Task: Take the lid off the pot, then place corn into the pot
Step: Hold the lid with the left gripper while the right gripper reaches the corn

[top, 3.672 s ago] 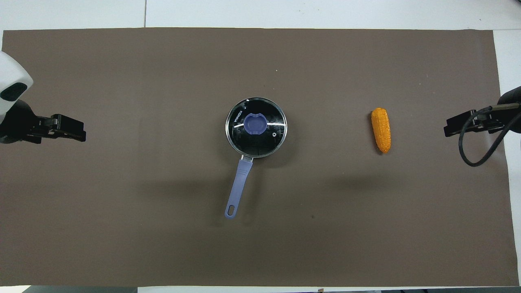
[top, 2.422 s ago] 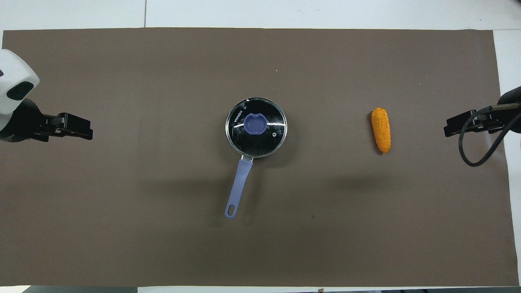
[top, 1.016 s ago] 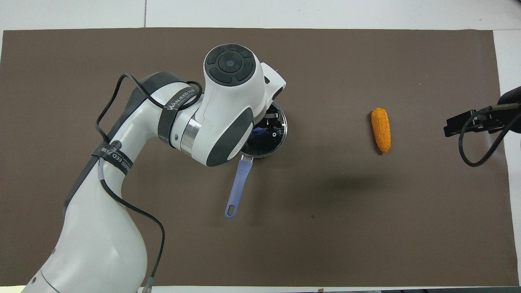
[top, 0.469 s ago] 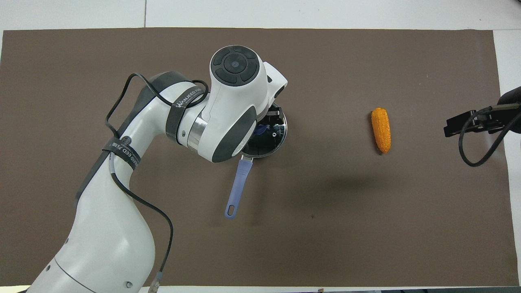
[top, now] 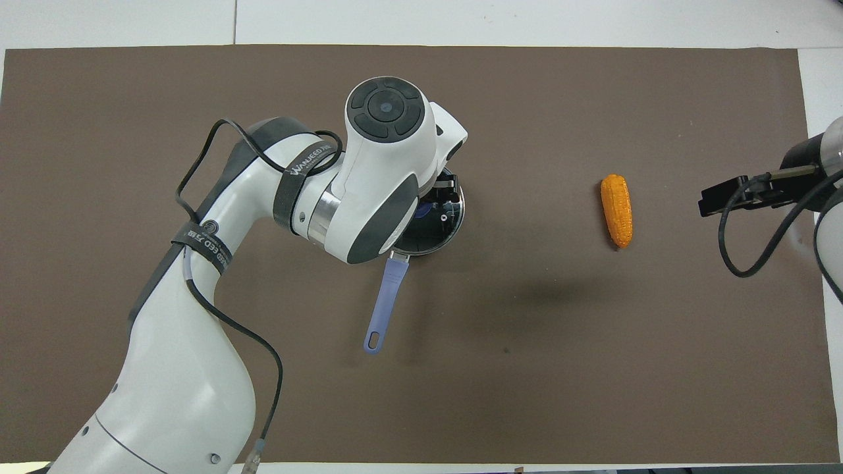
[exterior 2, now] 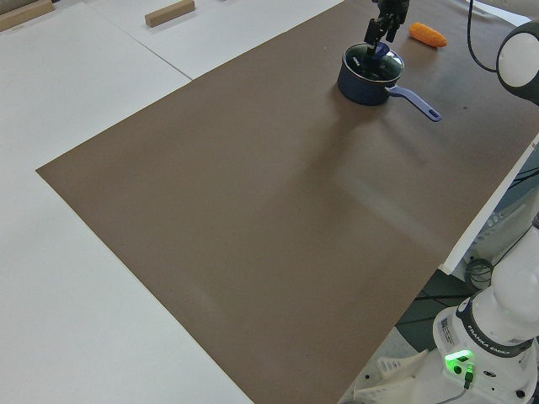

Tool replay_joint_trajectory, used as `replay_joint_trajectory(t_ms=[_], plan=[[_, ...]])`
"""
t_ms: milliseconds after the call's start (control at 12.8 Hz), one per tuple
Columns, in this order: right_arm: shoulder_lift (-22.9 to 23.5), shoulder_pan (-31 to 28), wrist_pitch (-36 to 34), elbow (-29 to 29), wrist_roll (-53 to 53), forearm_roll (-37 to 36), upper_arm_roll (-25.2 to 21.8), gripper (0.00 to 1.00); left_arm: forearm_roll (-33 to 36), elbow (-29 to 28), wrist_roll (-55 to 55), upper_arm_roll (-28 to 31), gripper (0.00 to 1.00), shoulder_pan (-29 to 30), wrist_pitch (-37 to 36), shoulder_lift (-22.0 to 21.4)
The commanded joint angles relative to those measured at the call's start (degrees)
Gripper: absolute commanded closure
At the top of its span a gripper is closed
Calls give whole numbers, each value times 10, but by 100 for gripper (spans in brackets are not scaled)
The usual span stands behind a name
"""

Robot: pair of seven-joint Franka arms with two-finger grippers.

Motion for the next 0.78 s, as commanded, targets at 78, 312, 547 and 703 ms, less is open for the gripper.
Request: replay_joint_trajectory(t_ms=[78,312,547,703], plan=[[-10,11,90,-31,-8,3,4,0,17,10,-10,9,0,-14,12,9],[23,12,133,-45,-4,8,3,0,25,9,-10,9,0,-14,15,10],[63,40,280,-109,72,7,3,0,34,5,-10,9,0,-13,20,10],[90,34,326,-123,61,7,3,0,38,-2,-10,9,0,-13,29,10]])
